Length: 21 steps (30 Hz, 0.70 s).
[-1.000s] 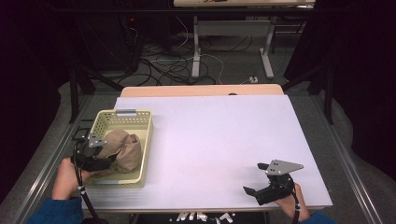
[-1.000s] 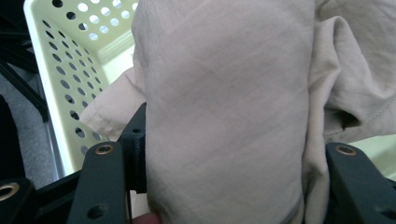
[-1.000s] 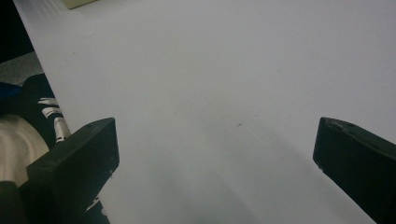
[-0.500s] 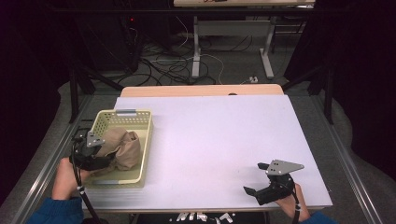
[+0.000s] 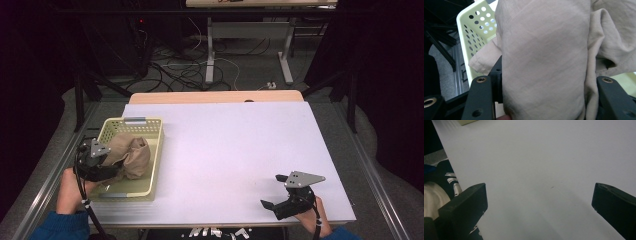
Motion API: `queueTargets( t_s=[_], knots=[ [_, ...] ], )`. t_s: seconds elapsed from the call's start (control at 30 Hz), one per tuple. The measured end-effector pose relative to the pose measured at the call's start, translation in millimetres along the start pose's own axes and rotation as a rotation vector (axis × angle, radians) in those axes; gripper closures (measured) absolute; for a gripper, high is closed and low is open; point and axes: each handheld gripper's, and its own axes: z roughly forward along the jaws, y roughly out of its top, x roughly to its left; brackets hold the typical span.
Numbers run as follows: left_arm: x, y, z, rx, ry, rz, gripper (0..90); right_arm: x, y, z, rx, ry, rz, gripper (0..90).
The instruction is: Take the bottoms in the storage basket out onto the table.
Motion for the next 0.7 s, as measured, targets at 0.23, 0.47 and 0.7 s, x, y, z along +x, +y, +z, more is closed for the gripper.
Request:
queueTargets(
  t_s=[0.23, 0.47, 0.7],
  knots=[
    [0.2, 2.6, -2.3, -0.012, 0.016, 0.006, 43.5, 0.2, 0.1, 0.2, 0.001, 0.0, -0.001, 0.0],
    [1.1, 6.6, -6.7, -0.028, 0.023, 0.001, 43.5, -0.1, 0.2, 0.8, 0.001, 0.001, -0.006, 0.0],
    [0.6, 10.4, -9.4, -0.061, 0.026, -0.002, 43.5, 0.0, 0.2, 0.9, 0.0, 0.002, -0.006, 0.0]
  ],
)
